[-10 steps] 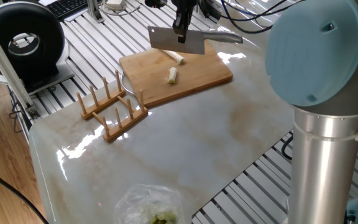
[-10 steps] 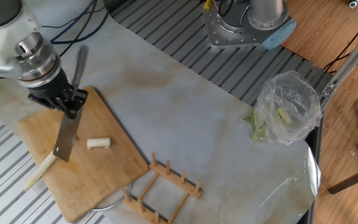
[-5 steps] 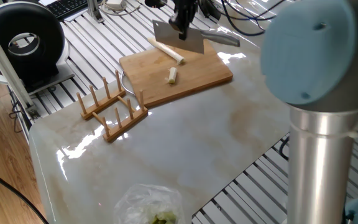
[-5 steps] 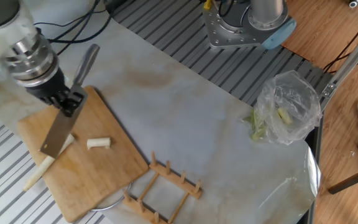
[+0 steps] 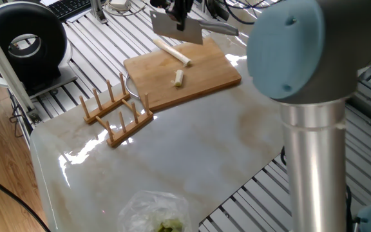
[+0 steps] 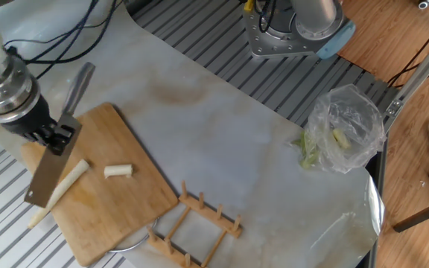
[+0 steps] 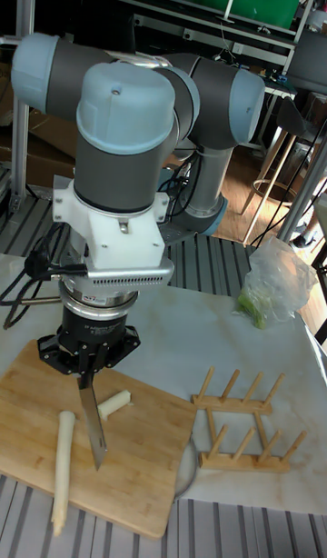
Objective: Chop the scallions
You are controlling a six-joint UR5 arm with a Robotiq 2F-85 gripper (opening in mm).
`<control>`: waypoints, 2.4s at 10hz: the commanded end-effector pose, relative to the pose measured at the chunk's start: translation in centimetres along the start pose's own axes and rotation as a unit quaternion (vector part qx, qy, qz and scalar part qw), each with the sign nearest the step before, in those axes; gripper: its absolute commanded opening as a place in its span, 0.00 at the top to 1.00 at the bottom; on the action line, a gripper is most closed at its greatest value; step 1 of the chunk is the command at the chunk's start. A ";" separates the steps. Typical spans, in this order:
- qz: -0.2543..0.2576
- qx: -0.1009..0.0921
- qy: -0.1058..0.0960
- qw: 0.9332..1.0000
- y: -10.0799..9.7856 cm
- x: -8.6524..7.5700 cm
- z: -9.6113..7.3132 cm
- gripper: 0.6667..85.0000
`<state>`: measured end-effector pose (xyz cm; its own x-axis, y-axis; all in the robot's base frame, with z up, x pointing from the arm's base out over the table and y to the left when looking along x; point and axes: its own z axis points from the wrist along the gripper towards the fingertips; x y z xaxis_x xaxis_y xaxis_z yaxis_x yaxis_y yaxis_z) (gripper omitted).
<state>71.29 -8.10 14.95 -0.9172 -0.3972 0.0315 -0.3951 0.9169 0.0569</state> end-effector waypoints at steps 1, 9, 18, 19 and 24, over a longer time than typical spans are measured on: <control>-0.054 -0.019 -0.011 0.998 0.8 -1.2 -0.1 0.99; -0.233 0.023 -0.046 0.971 -3.5 -5.6 0.1 0.99; -0.072 0.006 -0.058 0.996 -4.6 -6.4 2.2 0.99; -0.018 -0.009 -0.055 0.998 -4.3 -5.8 2.4 0.99; 0.122 -0.010 -0.042 0.992 -5.1 -4.4 3.7 0.99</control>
<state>77.71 -10.83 11.32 -0.9500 -0.3074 -0.0545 -0.3103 0.9490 0.0565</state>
